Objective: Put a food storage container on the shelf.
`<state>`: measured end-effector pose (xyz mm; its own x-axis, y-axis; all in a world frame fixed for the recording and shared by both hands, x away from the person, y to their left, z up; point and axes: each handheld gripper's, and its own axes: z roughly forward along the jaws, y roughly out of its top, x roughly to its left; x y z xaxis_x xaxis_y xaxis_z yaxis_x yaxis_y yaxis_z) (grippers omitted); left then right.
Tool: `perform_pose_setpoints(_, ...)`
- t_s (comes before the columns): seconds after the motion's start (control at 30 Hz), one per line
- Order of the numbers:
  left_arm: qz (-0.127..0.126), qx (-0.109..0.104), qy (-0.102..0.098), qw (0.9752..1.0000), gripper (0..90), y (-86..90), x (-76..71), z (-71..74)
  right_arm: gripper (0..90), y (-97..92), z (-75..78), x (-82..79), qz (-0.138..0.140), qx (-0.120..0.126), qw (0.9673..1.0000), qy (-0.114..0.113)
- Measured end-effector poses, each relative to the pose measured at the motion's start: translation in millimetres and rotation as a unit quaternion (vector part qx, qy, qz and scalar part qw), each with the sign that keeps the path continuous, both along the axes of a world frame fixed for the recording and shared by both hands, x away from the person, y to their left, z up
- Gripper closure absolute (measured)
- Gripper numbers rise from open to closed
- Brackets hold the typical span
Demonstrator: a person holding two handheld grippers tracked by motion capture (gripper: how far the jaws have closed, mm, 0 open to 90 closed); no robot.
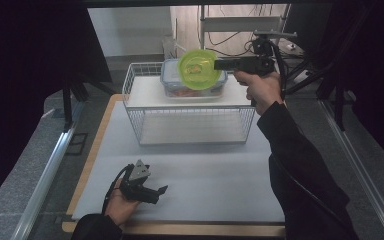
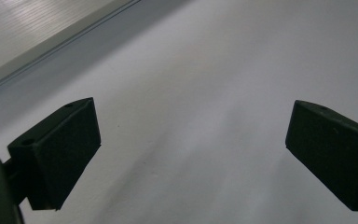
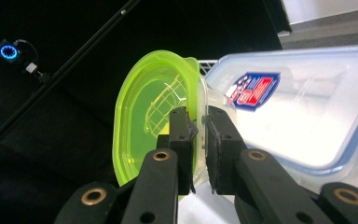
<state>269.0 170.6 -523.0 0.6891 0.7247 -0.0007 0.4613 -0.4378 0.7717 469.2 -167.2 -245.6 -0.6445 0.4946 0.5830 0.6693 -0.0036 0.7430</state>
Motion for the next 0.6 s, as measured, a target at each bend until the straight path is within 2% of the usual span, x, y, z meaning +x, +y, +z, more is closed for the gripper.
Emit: perform_pose_setpoints(0.6,0.0,-0.011,0.001,0.9999,2.5,1.0,0.1,0.3,81.2,7.3,13.7,27.3,-0.038,-0.01,0.9992,-0.002)
